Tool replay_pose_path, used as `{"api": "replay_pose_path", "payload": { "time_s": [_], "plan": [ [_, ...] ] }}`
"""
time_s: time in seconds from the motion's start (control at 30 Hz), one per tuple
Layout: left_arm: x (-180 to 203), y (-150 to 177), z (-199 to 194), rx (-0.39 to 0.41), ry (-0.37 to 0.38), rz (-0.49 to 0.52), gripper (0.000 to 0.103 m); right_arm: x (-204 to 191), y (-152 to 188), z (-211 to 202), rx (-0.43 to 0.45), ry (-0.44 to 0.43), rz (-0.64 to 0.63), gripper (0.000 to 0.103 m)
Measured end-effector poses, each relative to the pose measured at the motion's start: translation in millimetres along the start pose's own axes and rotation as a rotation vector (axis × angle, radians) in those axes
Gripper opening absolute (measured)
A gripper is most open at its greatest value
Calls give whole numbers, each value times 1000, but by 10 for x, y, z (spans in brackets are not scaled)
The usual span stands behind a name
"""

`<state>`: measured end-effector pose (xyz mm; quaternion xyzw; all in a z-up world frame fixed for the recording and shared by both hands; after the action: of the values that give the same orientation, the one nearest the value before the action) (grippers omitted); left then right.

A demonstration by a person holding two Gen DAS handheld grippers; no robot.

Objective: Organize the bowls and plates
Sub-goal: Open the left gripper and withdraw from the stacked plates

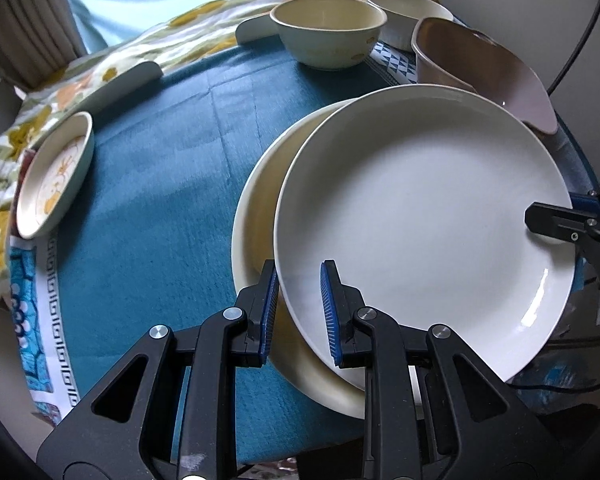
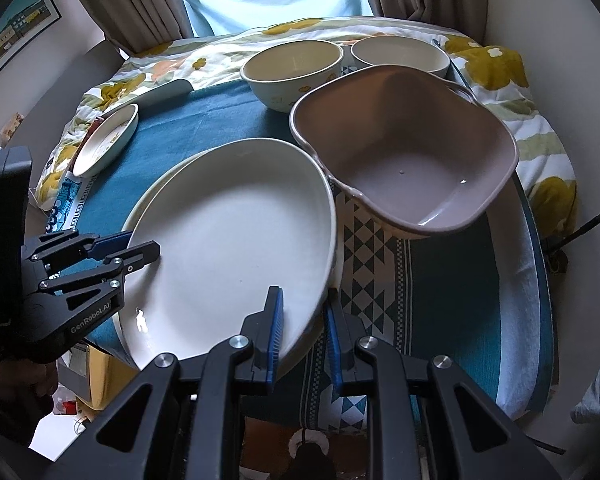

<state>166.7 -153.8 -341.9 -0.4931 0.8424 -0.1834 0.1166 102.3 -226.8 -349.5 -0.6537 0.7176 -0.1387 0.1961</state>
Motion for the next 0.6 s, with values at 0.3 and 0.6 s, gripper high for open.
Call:
{"api": "replay_pose_path", "payload": {
  "time_s": [0.3,0.6],
  "plan": [
    [194,-58,-116,56,-138,155,19,-21,1,2,8,7,-3,18],
    [167,-35,-80,49,-115,135,19,-72,-18,6,22,19,-28,16]
  ]
}}
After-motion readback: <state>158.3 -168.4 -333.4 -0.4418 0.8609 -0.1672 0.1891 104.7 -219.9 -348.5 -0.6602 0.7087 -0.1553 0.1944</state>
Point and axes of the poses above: each gripper's, at about its wrist camera, not at the fingertips, and z roughly the way its jaws point, x to its right, y to its underside, the point moved 5 cm from there along z, roughly the way its jaws point, and after that the axes turned 4 degrees about y, right-handed, at the moved point
